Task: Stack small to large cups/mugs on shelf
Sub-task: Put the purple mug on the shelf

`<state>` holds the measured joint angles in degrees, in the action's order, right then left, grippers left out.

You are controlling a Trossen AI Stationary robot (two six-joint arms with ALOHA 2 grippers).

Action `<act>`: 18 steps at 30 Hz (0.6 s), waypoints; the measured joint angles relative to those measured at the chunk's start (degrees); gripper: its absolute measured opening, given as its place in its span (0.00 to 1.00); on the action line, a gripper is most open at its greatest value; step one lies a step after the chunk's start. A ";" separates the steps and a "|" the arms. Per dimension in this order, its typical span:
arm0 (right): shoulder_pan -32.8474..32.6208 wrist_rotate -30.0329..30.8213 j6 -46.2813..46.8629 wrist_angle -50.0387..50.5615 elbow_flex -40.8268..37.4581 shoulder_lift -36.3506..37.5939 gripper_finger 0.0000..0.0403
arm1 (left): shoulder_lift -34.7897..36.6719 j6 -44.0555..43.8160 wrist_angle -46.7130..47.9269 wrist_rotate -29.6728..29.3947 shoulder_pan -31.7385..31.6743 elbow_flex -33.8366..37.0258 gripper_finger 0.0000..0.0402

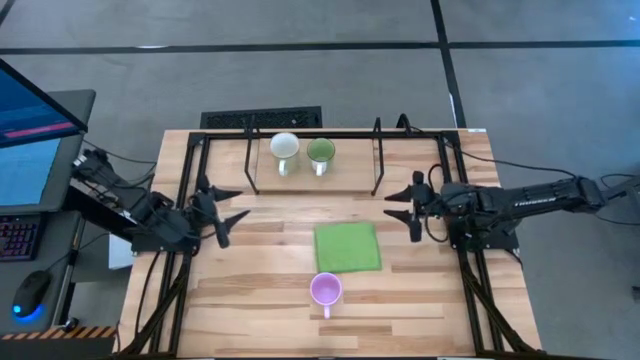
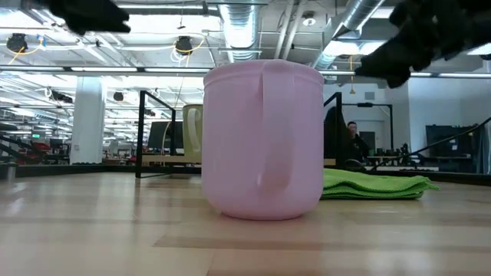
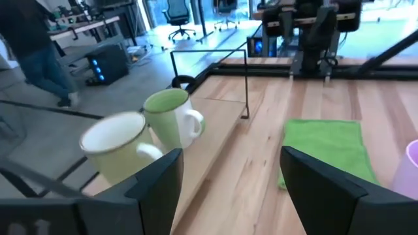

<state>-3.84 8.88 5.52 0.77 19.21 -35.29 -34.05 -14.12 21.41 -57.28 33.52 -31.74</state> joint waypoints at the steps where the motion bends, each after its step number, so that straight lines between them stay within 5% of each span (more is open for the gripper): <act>1: -0.67 0.02 0.00 1.71 1.49 -0.71 0.52 | 1.66 0.02 -1.11 0.01 0.00 1.81 0.61; 9: -4.76 0.15 0.00 15.23 17.22 -14.33 0.52 | 12.62 -1.37 -2.03 0.65 0.00 9.57 0.61; 18: -8.61 0.09 1.94 32.98 40.51 -36.10 0.52 | 16.55 -0.13 -1.18 2.97 0.00 10.83 0.61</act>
<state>-12.45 8.97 7.46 33.75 59.72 -71.39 -17.50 -14.24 20.23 -54.31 33.52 -20.91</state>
